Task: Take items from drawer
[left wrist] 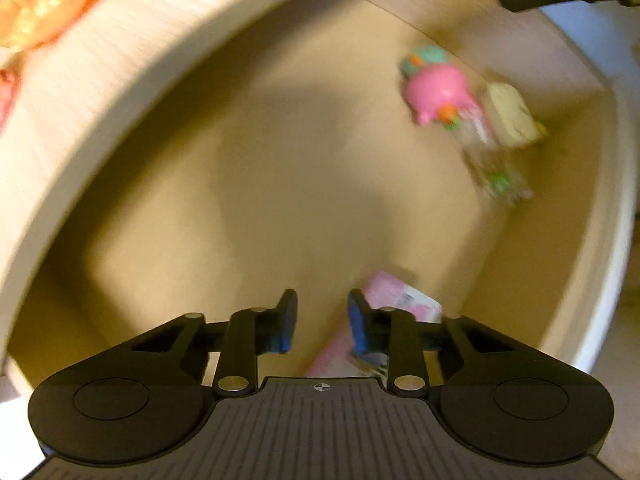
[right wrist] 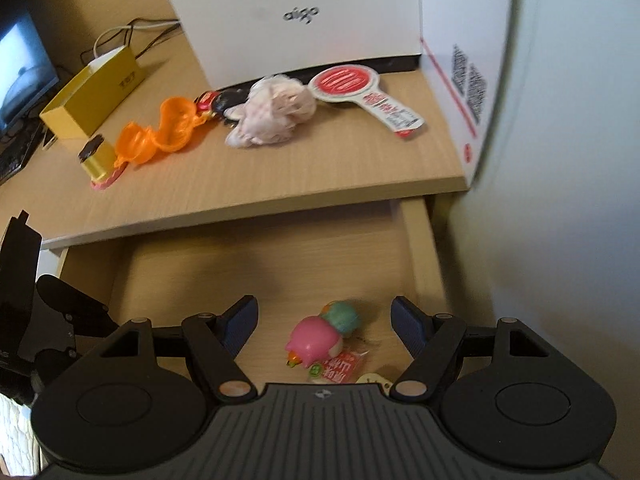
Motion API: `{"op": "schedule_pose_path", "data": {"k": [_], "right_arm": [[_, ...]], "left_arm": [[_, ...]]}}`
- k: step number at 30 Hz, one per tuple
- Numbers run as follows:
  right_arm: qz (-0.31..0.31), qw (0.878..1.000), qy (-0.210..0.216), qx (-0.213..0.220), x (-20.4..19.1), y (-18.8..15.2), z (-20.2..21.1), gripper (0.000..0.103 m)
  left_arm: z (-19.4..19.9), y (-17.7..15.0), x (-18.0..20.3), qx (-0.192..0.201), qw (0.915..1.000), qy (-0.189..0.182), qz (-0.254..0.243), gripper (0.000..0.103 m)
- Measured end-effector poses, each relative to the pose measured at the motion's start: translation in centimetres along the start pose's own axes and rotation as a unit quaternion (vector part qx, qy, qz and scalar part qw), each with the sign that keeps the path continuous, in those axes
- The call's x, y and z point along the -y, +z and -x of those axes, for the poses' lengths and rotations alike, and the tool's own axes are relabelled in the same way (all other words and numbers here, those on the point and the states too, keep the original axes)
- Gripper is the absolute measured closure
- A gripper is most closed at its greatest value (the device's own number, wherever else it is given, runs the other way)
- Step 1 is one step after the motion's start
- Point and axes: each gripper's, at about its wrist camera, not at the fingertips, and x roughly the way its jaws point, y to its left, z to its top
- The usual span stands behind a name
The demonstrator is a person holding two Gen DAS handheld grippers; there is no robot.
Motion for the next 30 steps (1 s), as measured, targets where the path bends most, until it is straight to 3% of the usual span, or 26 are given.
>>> {"op": "schedule_pose_path", "data": {"k": [6,12,17,22,23,27,30], "right_arm": [[-0.034,0.999,0.021,-0.024,0.9,0.8,-1.0,0.029],[-0.064,0.987,0.101,-0.111,-1.5,0.6,-4.9,0.029],[0.018,0.964,0.132,-0.231,-9.4,-0.9,-10.5,0.029],[0.134,0.946,0.075,-0.286,-15.0,-2.7,-14.2,0.030],[0.137,0.943,0.082,-0.292,-15.2,-2.6,-14.5,0.032],[0.107,0.937,0.134,-0.303,-14.9,-1.6,-14.6,0.080],[0.102,0.938,0.165,-0.286,-15.4,-0.9,-13.9,0.090]], "left_arm": [[1.6,-1.4,-3.3,0.017,0.9948,-0.001,0.100,0.074],[4.5,-4.0,-4.1,0.050,0.9841,-0.017,0.170,0.074],[6.4,-6.2,-5.5,0.099,0.9645,0.019,0.244,0.074],[7.1,-7.3,-5.8,0.135,0.9487,0.046,0.282,0.074],[7.3,-7.5,-5.6,0.143,0.9465,0.046,0.286,0.074],[7.5,-8.2,-5.3,0.162,0.9390,0.040,0.301,0.074],[7.4,-8.4,-5.1,0.158,0.9378,0.038,0.307,0.074]]}}
